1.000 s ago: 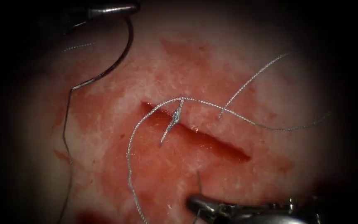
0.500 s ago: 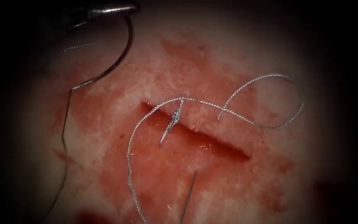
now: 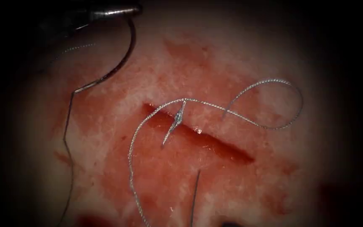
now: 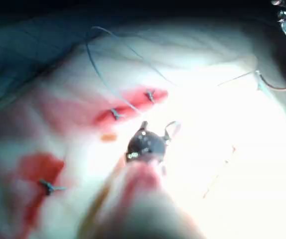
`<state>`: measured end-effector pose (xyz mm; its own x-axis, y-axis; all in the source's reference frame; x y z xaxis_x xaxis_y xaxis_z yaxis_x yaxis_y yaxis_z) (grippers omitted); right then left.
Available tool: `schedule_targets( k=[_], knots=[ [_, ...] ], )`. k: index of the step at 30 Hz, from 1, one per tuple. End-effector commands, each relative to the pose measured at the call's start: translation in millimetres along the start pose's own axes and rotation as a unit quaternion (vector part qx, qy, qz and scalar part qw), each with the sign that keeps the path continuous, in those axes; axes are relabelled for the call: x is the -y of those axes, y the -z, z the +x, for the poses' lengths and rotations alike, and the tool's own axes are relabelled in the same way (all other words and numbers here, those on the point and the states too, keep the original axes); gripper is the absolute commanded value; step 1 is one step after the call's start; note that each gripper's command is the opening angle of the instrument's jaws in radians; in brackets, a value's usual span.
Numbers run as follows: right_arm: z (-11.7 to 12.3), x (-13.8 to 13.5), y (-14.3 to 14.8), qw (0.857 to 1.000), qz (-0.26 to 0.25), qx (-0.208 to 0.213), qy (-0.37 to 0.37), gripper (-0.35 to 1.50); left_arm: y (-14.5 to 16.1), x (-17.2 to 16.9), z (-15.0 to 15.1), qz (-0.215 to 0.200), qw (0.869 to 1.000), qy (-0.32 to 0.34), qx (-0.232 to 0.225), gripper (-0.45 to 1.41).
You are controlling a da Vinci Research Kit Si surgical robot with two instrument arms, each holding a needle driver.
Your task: Wound Closure
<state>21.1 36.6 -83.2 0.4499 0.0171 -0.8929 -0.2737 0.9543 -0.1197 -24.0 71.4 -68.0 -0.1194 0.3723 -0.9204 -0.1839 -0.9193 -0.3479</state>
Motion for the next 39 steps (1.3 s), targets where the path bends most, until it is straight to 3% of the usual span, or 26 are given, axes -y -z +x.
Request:
schedule_targets(
  k=[1,14,22,24,26,27,35,39],
  knots=[
    [-1.8,0.1,-1.8,1.0,-0.007,0.002,0.002,1.18,-0.5,-0.2,-0.7,-0.001,1.0,0.0,0.0,-0.35],
    [-6.5,-0.7,-9.4,0.999,-0.03,0.017,0.014,1.09,-0.5,-0.2,-0.7,-0.003,1.0,0.003,-0.001,-0.35],
    [-8.5,-0.4,-10.8,0.999,-0.025,0.024,0.025,1.06,-0.5,-0.2,-0.7,-0.003,1.0,0.003,-0.001,-0.35],
    [-8.6,-0.5,-10.8,0.999,-0.024,0.023,0.025,0.81,-0.5,-0.2,-0.7,-0.003,1.0,0.003,-0.001,-0.35],
    [-8.6,-0.5,-10.7,0.999,-0.022,0.022,0.025,0.1,-0.5,-0.2,-0.7,-0.003,1.0,0.003,-0.001,-0.35],
    [-8.6,-0.3,-10.3,0.999,-0.009,0.02,0.026,-0.35,-0.5,-0.2,-0.7,-0.003,1.0,0.003,-0.001,-0.35],
    [-7.6,1.1,-8.4,0.999,0.018,0.037,0.011,-0.35,-0.5,-0.2,-0.7,-0.003,1.0,0.003,-0.001,-0.35],
    [-4.6,4.1,-6.9,0.998,0.046,0.031,-0.009,-0.35,-0.5,-0.2,-0.7,-0.003,1.0,0.003,-0.001,-0.35]
  ],
)
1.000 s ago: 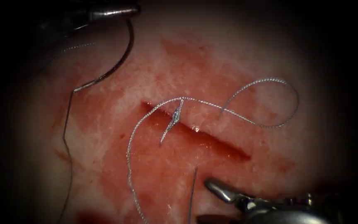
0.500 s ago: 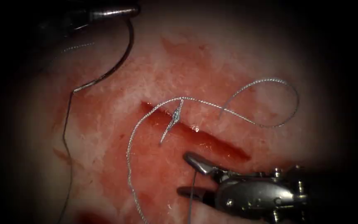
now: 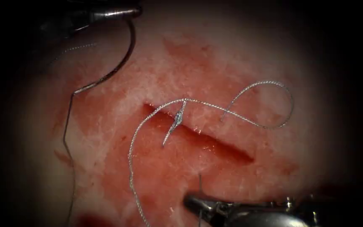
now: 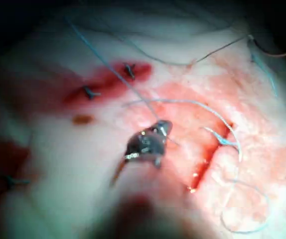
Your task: Wound Closure
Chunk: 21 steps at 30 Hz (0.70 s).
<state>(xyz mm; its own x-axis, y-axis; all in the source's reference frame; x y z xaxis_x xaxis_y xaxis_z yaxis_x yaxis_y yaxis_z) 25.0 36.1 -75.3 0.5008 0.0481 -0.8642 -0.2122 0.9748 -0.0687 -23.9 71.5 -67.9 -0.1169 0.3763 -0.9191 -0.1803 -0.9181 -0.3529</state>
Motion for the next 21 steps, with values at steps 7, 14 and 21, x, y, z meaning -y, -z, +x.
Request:
schedule_targets(
  k=[7,14,21],
  knots=[
    [6.8,6.9,1.6,0.998,0.056,-0.027,-0.008,-0.35,-0.6,-0.2,-0.6,-0.001,1.0,0.001,0.0,-0.35],
    [12.1,11.1,3.4,0.994,0.096,-0.047,-0.019,-0.35,-0.6,-0.2,-0.6,-0.001,1.0,0.001,0.0,-0.35],
    [15.3,11.2,5.7,0.994,0.065,-0.082,-0.018,0.72,-0.5,-0.2,-0.6,-0.001,1.0,0.001,0.0,-0.35]
  ],
)
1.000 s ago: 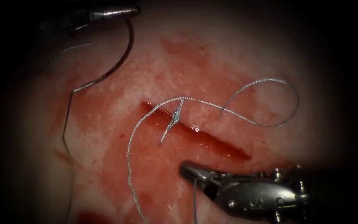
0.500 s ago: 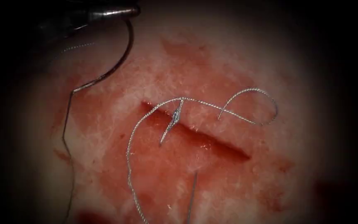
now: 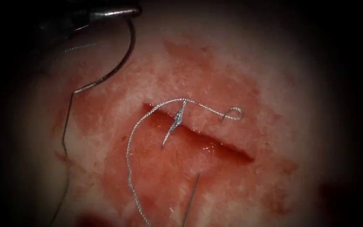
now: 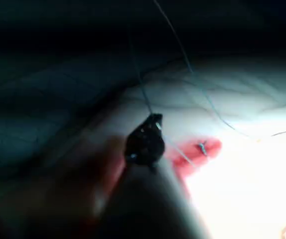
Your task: Wound Closure
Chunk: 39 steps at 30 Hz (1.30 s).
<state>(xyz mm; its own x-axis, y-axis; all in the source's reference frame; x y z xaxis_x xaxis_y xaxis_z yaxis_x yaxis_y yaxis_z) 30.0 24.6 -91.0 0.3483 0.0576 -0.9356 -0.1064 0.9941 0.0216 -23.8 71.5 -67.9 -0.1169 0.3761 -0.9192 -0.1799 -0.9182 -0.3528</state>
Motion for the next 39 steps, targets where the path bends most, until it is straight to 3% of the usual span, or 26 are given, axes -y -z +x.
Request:
schedule_targets(
  k=[1,2,3,5,6,9,11,14,15,23,30,33,34,35,36,37,39],
  knots=[
    [-0.3,-1.0,0.2,1.0,-0.02,0.001,0.001,0.98,-0.6,-0.3,-0.6,-0.001,1.0,0.001,0.0,-0.35],
    [-1.1,-4.4,1.8,0.998,-0.053,0.021,0.026,1.25,-0.6,-0.3,-0.6,-0.001,1.0,0.001,0.0,-0.35],
    [-1.6,-5.4,2.3,0.997,-0.064,0.032,0.025,1.3,-0.6,-0.3,-0.6,-0.001,1.0,0.001,0.0,-0.35],
    [-3.9,-8.6,3.8,0.995,-0.086,0.053,0.023,1.3,-0.6,-0.3,-0.7,-0.001,1.0,0.003,0.0,-0.35],
    [-3.9,-8.6,3.8,0.995,-0.086,0.053,0.023,1.3,-0.6,-0.3,-0.7,-0.001,1.0,0.003,0.0,-0.35],
    [-8.0,-11.6,4.1,0.992,-0.106,0.069,0.023,1.3,-0.7,-0.3,-0.7,0.0,1.0,0.003,0.0,-0.35],
    [-11.3,-12.7,2.9,0.99,-0.113,0.073,0.029,1.28,-0.7,-0.3,-0.7,0.0,1.0,0.003,0.0,-0.35],
    [-13.9,-13.4,1.1,0.988,-0.123,0.081,0.037,1.26,-0.7,-0.3,-0.7,0.0,1.0,0.003,0.0,-0.35],
    [-16.1,-14.3,-0.4,0.987,-0.128,0.085,0.044,1.26,-0.7,-0.3,-0.7,0.0,1.0,0.003,0.0,-0.35],
    [-19.7,-17.0,-2.5,0.984,-0.143,0.095,0.052,1.25,-0.7,-0.3,-0.7,0.0,1.0,0.006,0.0,-0.35],
    [-20.4,-17.8,-4.9,0.984,-0.143,0.091,0.052,1.04,-0.7,-0.3,-0.7,0.0,1.0,0.006,0.0,-0.35],
    [-19.9,-17.4,-5.3,0.986,-0.137,0.085,0.052,0.81,-0.6,-0.3,-0.7,-0.001,1.0,0.006,0.0,-0.35],
    [-19.9,-17.4,-5.3,0.986,-0.137,0.085,0.052,0.81,-0.6,-0.3,-0.7,-0.001,1.0,0.006,0.0,-0.35],
    [-19.8,-17.2,-5.3,0.986,-0.135,0.086,0.052,0.57,-0.6,-0.3,-0.7,-0.001,1.0,0.006,0.0,-0.35],
    [-19.8,-17.2,-5.2,0.986,-0.133,0.086,0.052,0.22,-0.6,-0.3,-0.7,-0.001,1.0,0.006,0.0,-0.35],
    [-19.8,-17.0,-5.1,0.988,-0.124,0.078,0.053,-0.35,-0.6,-0.3,-0.7,-0.001,1.0,0.006,0.0,-0.35],
    [-19.8,-16.9,-4.9,0.99,-0.113,0.072,0.054,-0.35,-0.6,-0.3,-0.7,-0.001,1.0,0.006,0.0,-0.35]
  ],
)
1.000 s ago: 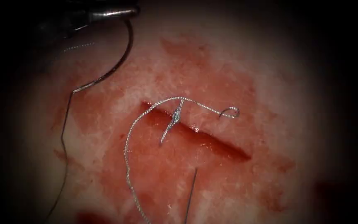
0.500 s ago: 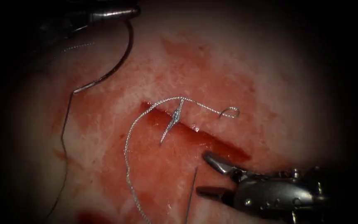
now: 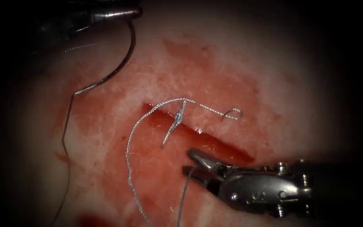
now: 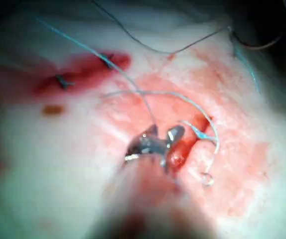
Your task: Wound Closure
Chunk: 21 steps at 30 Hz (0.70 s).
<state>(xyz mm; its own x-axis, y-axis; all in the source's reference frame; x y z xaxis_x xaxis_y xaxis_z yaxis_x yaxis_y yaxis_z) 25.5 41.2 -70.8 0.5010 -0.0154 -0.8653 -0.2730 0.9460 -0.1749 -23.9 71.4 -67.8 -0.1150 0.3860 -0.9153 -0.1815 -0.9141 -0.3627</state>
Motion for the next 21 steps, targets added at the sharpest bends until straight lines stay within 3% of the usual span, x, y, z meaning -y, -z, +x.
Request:
schedule_targets(
  k=[1,5,10,11,13,14,16,21],
  knots=[
    [-0.2,0.7,-0.1,1.0,0.017,-0.005,-0.001,-0.35,-0.6,-0.2,-0.6,-0.001,1.0,0.001,0.0,-0.35],
    [0.3,1.6,1.0,0.999,0.038,0.004,-0.015,-0.35,-0.6,-0.2,-0.6,-0.001,1.0,0.001,0.0,-0.35],
    [2.9,4.6,3.4,0.998,0.063,0.006,-0.02,-0.35,-0.5,-0.2,-0.6,-0.001,1.0,0.001,0.0,-0.35],
    [4.9,6.6,4.6,0.997,0.078,0.005,-0.018,-0.35,-0.5,-0.2,-0.6,-0.001,1.0,0.001,0.0,-0.35],
    [5.5,7.2,5.0,0.997,0.081,0.003,-0.017,-0.35,-0.5,-0.2,-0.6,-0.001,1.0,0.001,0.0,-0.35],
    [8.8,9.6,6.3,0.995,0.098,-0.002,-0.016,-0.35,-0.5,-0.2,-0.6,-0.001,1.0,0.001,0.0,-0.35],
    [9.2,9.9,6.5,0.995,0.1,-0.004,-0.016,-0.35,-0.5,-0.2,-0.6,-0.001,1.0,0.001,0.0,-0.35],
    [13.3,12.6,7.9,0.992,0.126,-0.015,-0.016,-0.35,-0.5,-0.2,-0.6,-0.001,1.0,0.001,0.0,-0.35]
  ],
)
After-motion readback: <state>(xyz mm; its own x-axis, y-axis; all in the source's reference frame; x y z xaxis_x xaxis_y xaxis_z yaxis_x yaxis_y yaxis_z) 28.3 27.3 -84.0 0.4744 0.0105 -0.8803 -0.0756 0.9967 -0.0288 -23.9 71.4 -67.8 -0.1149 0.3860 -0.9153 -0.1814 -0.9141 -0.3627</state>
